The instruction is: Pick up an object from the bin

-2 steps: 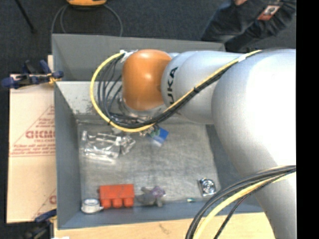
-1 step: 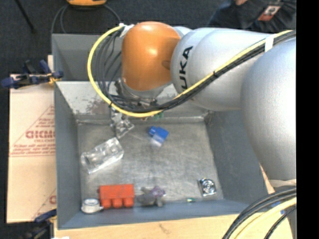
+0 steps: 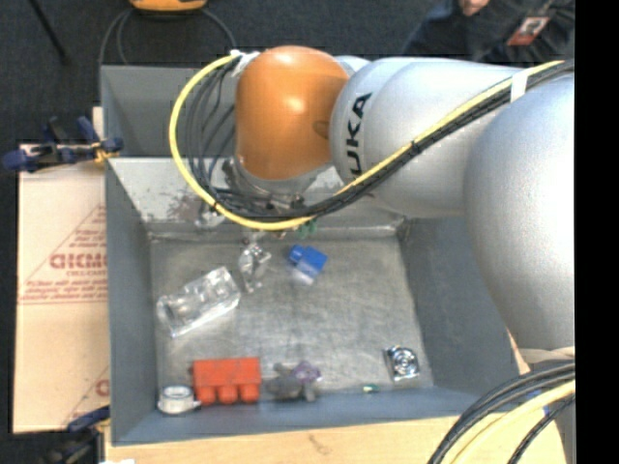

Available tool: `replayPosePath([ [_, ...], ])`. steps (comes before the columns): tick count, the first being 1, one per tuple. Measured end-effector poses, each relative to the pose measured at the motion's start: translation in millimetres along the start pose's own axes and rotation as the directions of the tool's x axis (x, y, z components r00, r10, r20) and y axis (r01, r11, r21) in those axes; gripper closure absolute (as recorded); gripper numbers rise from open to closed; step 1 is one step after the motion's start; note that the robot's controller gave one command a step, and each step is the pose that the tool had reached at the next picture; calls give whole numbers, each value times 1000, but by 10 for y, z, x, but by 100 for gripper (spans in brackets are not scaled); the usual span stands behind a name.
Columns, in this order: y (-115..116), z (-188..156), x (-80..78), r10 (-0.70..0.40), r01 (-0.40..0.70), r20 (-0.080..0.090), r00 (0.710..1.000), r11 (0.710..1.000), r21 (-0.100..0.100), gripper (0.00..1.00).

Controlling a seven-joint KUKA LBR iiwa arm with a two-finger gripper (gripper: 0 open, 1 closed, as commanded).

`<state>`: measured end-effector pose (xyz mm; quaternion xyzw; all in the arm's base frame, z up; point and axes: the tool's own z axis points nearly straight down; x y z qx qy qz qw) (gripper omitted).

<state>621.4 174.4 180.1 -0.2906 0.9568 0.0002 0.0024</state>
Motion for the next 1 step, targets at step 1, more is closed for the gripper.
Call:
replayPosePath([
  [1,302,966,3,-40,40,4,999,999,0,0],
])
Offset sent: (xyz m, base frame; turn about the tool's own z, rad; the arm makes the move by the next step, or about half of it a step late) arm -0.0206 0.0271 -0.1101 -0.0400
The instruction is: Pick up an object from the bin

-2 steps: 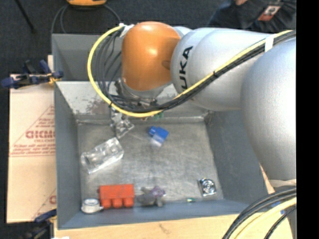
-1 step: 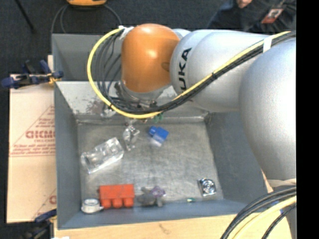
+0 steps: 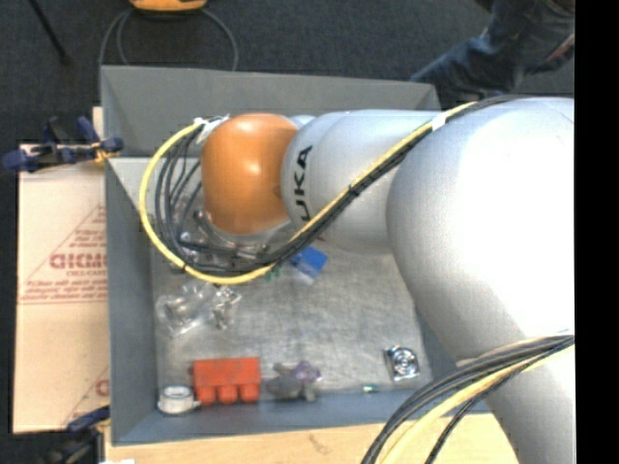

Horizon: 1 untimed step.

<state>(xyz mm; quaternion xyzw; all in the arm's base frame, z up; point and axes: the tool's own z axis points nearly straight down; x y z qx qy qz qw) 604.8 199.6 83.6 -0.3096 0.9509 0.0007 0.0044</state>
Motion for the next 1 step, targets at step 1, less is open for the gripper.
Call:
replayPosePath([
  [1,-98,-103,131,11,-11,-5,1000,1000,-2,0],
])
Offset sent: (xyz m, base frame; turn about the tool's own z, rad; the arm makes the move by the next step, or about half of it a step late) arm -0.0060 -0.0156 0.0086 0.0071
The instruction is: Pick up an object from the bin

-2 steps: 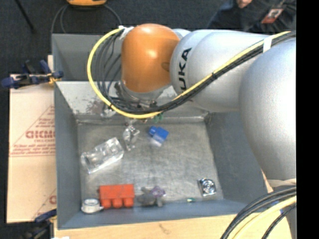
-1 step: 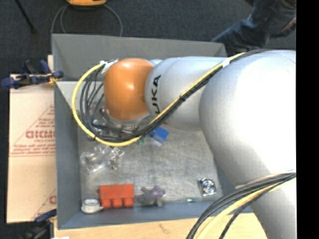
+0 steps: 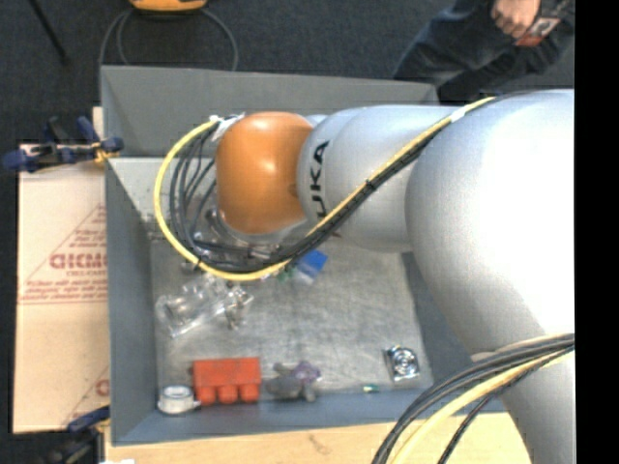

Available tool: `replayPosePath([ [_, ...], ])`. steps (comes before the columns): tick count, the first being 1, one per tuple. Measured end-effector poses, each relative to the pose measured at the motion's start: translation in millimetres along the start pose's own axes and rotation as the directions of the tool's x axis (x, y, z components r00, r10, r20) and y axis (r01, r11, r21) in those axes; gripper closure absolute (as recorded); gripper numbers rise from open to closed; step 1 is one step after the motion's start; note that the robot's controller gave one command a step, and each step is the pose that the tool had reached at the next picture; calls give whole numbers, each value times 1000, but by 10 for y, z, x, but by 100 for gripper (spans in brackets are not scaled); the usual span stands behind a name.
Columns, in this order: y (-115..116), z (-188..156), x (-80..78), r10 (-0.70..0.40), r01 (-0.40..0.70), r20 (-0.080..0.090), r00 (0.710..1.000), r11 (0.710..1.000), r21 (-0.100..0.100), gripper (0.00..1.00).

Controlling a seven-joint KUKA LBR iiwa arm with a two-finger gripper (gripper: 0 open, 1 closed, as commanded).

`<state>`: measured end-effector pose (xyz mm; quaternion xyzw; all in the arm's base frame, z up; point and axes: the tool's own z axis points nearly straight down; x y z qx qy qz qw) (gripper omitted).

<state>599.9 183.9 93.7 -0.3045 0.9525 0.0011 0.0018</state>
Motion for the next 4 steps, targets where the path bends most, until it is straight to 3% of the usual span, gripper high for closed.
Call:
replayPosePath([
  [1,-11,202,9,-30,30,3,1000,1000,2,0],
  [2,-17,166,-19,-29,29,11,1000,1000,5,100],
  [3,113,-533,152,-44,44,2,999,999,5,100],
  [4,59,-1406,169,-55,55,4,998,998,6,100],
])
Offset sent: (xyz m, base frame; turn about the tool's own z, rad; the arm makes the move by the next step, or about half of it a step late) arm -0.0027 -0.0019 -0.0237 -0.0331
